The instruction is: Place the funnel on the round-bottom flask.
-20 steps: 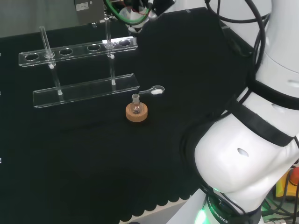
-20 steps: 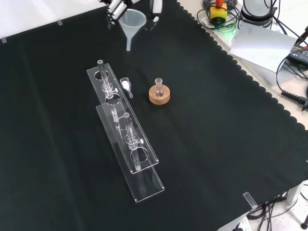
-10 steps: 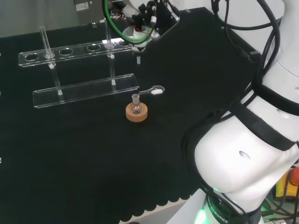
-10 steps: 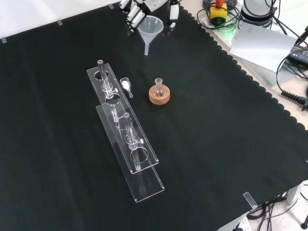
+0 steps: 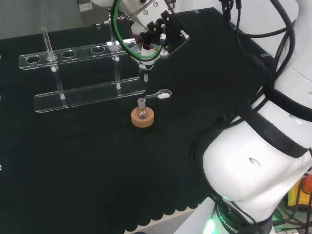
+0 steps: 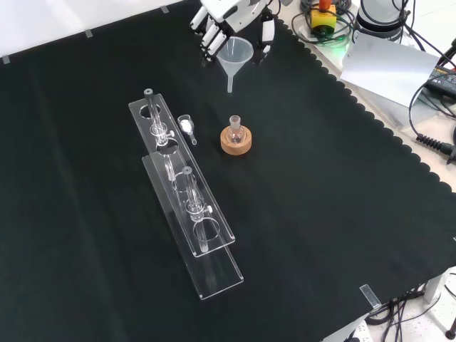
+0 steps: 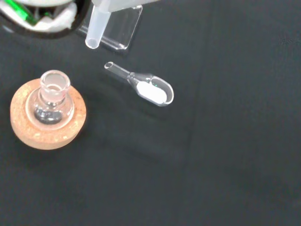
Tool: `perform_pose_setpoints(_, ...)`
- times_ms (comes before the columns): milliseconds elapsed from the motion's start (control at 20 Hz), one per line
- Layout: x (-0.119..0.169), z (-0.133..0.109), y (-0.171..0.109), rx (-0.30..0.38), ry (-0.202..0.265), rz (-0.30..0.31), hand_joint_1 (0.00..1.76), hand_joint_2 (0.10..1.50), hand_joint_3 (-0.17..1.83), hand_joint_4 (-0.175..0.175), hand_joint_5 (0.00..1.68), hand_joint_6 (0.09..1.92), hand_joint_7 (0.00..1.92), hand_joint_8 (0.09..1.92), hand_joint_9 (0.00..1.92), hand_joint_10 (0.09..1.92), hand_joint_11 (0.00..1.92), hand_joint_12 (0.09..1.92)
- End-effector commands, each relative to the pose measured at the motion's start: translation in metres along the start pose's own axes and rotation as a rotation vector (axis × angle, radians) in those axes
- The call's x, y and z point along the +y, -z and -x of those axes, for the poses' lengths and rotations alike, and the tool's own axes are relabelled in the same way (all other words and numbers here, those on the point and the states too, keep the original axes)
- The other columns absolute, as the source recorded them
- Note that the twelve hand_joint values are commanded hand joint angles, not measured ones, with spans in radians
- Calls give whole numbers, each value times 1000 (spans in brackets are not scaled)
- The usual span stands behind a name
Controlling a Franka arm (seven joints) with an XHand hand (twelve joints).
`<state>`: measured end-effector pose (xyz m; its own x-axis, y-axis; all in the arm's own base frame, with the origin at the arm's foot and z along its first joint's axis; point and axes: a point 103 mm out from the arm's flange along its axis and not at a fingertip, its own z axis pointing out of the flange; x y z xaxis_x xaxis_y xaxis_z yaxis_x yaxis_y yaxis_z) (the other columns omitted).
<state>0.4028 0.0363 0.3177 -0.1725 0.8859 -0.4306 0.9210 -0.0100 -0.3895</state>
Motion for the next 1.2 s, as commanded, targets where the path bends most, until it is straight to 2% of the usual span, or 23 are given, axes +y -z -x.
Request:
perform_pose_setpoints(50,7,-8,-14,6,23,-28,877,661,703,-10,648,804,775,781,1104,653,474,1303)
perform_pose_setpoints(1200,31,-34,-34,-1,63,-61,877,660,708,-12,647,798,768,783,1098,663,463,1304)
